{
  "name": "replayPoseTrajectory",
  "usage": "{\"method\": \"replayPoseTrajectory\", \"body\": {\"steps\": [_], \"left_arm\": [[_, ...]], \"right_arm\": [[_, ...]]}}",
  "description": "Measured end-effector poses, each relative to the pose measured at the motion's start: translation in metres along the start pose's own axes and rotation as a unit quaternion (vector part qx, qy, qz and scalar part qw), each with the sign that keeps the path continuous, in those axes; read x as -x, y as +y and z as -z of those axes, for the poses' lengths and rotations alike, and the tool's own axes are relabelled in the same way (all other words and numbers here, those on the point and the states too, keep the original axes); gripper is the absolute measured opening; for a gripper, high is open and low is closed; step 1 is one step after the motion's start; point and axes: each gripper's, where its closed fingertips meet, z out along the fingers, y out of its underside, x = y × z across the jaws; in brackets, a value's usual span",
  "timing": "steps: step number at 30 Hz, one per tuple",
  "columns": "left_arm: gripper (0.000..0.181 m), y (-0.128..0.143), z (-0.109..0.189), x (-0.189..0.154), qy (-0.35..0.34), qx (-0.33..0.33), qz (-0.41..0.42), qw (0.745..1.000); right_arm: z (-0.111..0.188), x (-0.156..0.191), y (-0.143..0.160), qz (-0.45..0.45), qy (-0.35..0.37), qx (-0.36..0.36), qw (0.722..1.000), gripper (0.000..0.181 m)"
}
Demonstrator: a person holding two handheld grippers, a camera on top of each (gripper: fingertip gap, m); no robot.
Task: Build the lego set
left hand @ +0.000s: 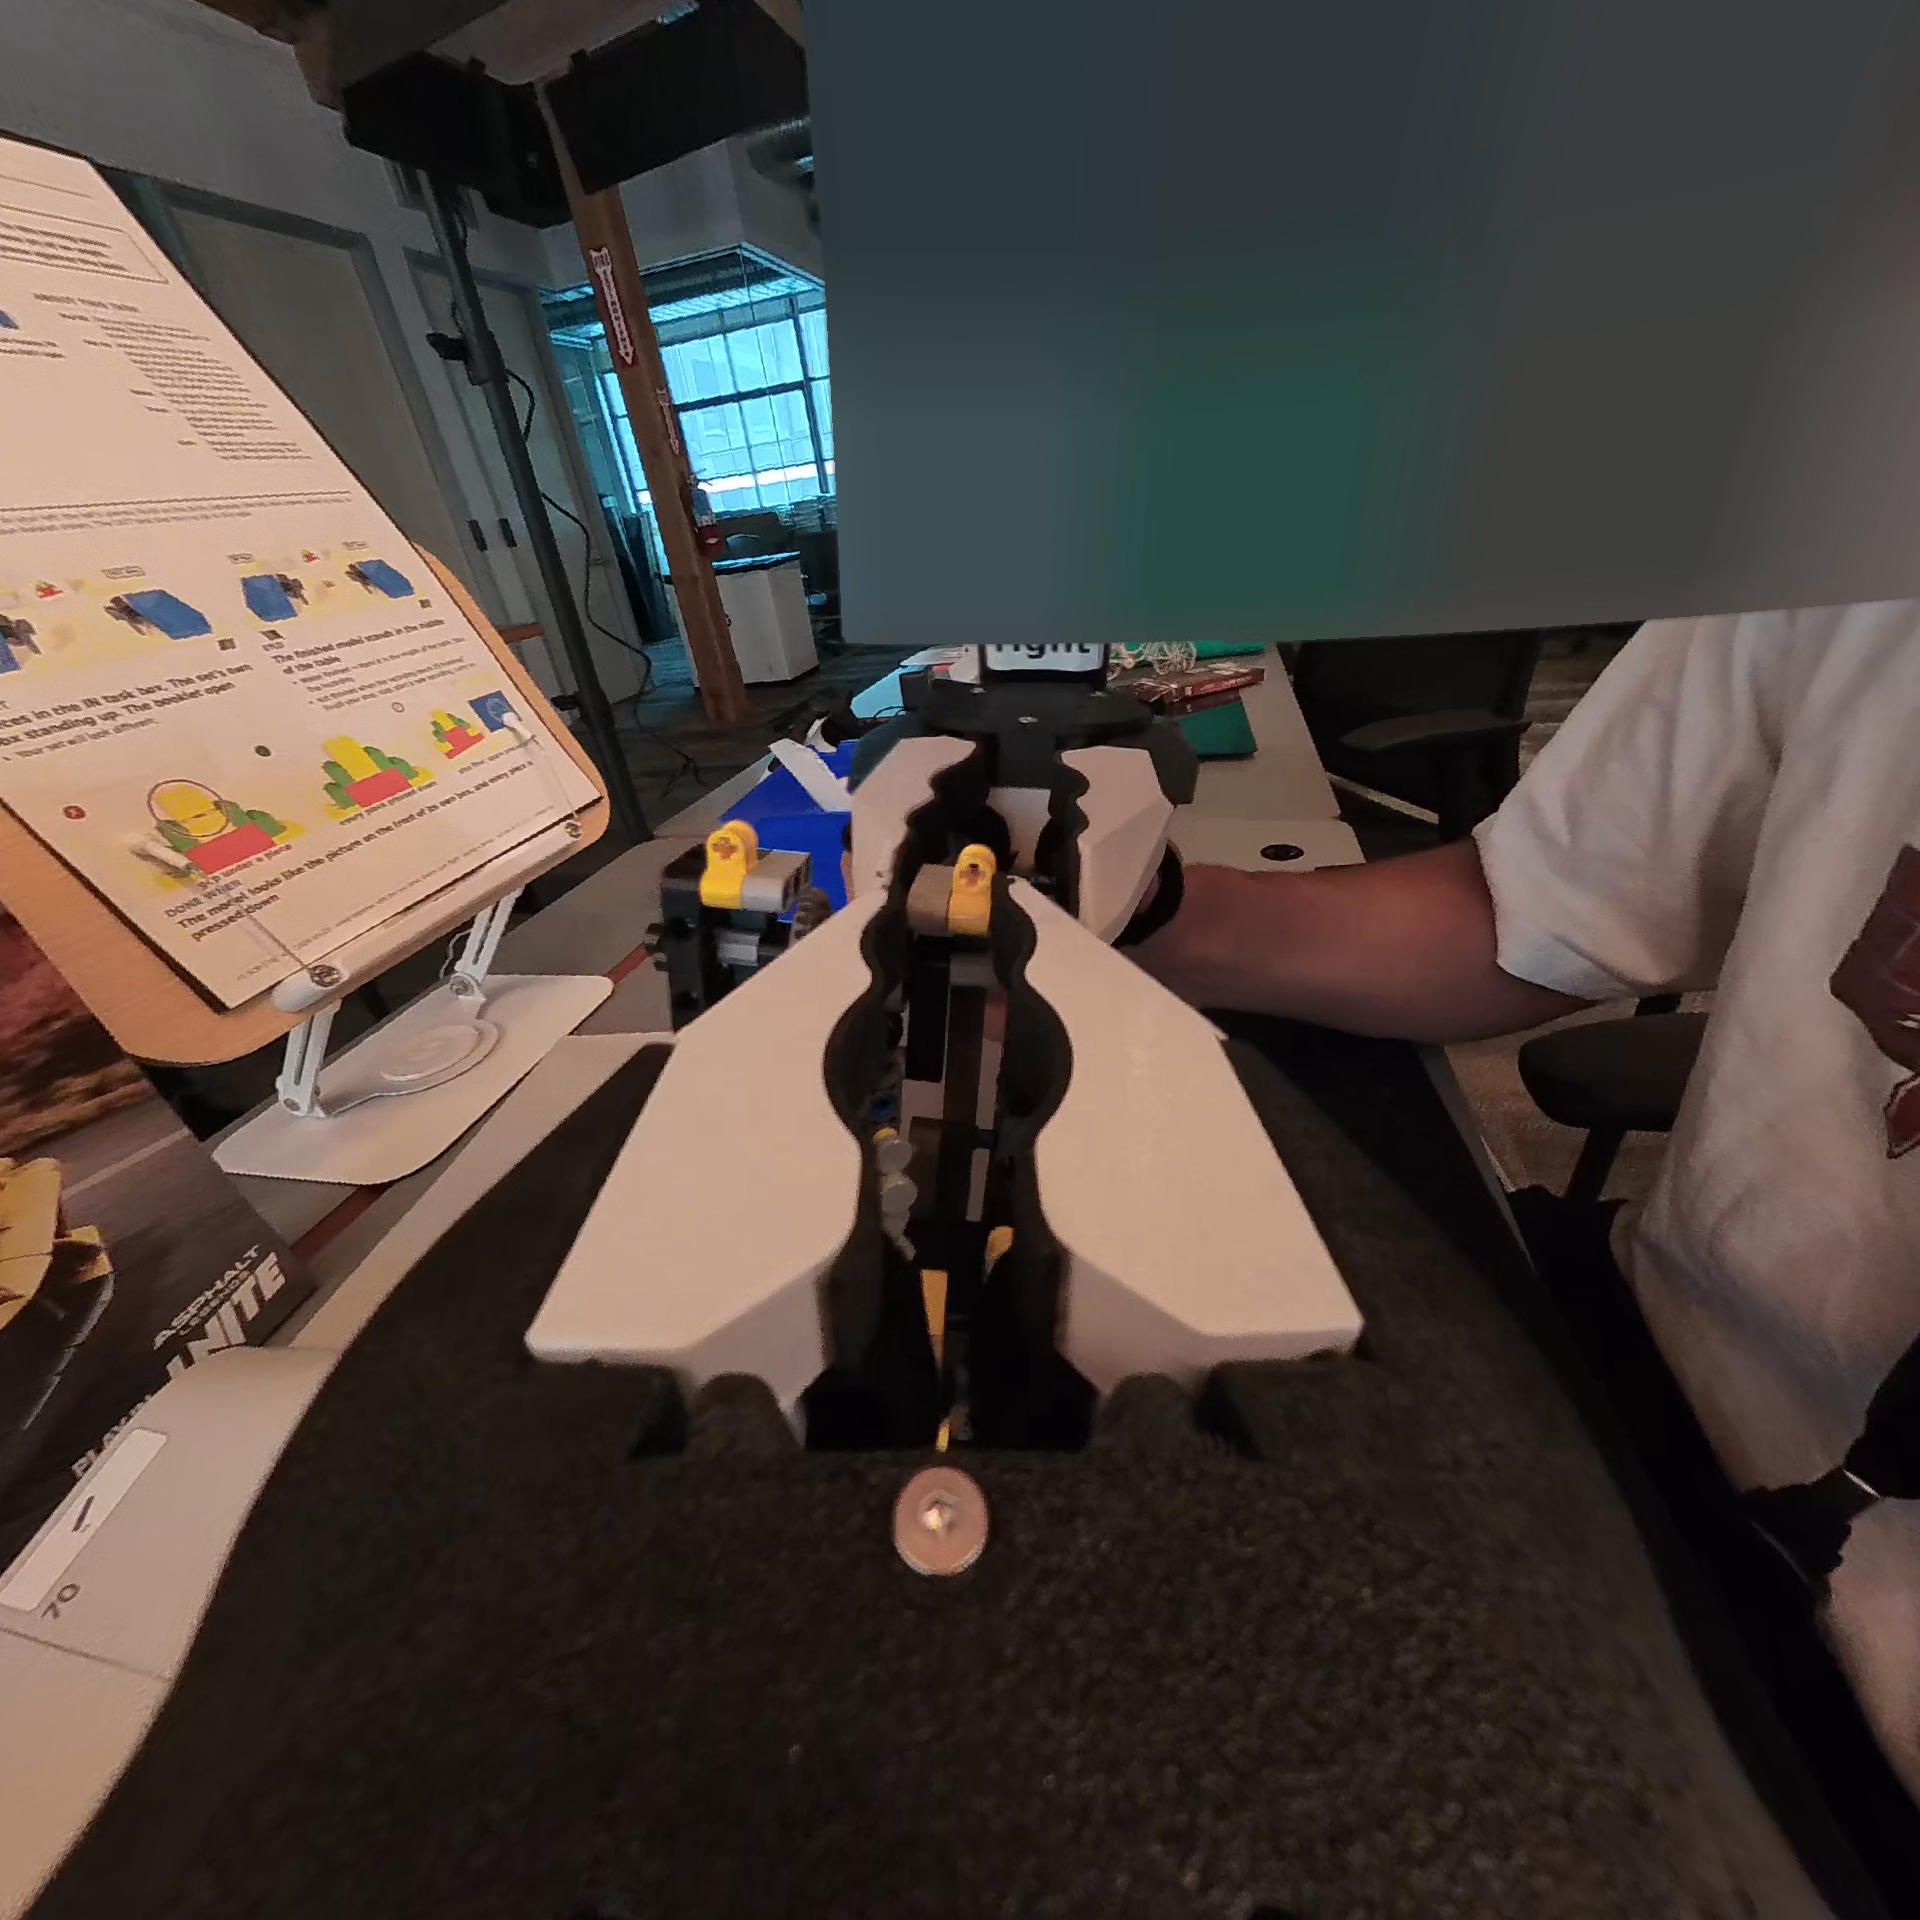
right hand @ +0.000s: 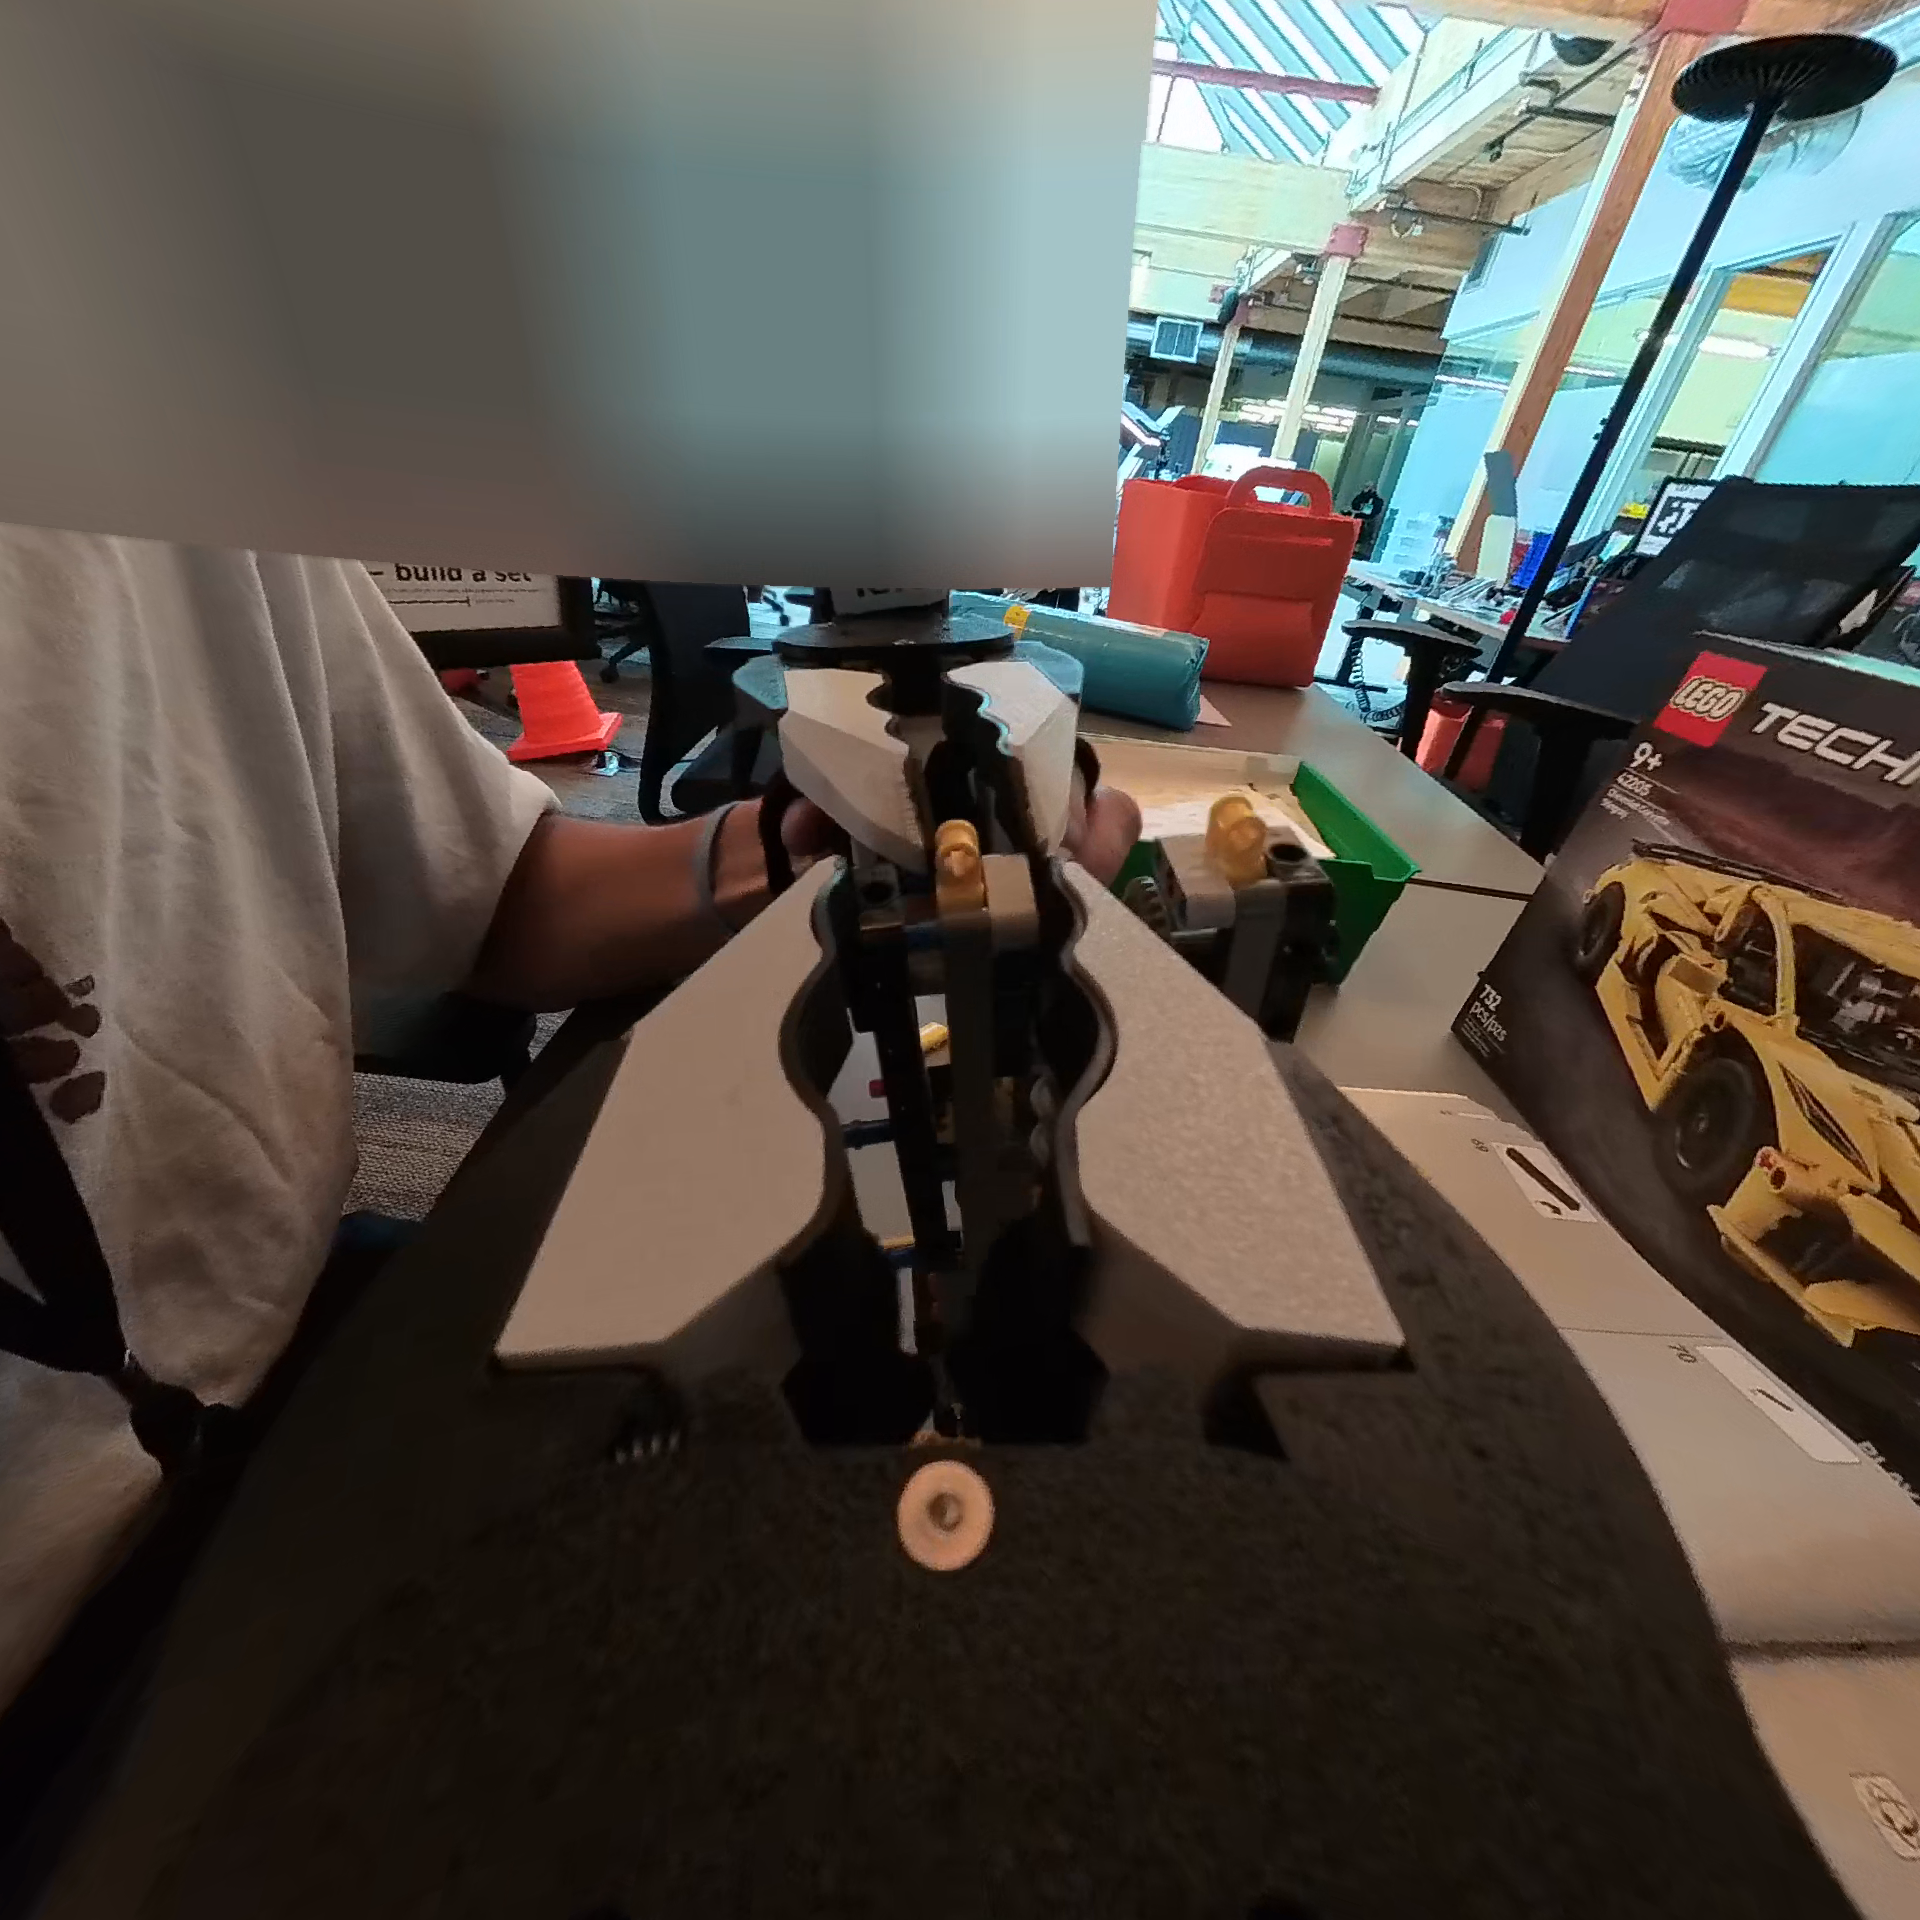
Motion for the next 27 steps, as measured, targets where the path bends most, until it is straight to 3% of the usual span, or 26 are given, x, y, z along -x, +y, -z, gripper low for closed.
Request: {"method": "replayPoseTrajectory", "body": {"steps": [8, 11, 17, 27], "left_arm": [[0.024, 0.003, 0.015, -0.002, 0.041, 0.002, 0.022, 0.999], [0.026, 0.017, 0.007, -0.007, 0.039, 0.042, -0.005, 0.998], [0.012, 0.019, -0.003, -0.015, 0.036, 0.049, -0.033, 0.998], [0.011, 0.020, -0.007, -0.021, 0.068, 0.032, -0.023, 0.997]], "right_arm": [[0.002, -0.004, -0.001, -0.020, 0.003, -0.017, 1.000, 0.033], [0.005, -0.008, -0.002, -0.025, 0.010, -0.028, 0.999, 0.032], [0.004, -0.006, -0.003, -0.007, 0.022, -0.032, 0.999, 0.033], [0.008, 0.002, -0.001, 0.021, -0.030, 0.025, 0.999, 0.032]]}}
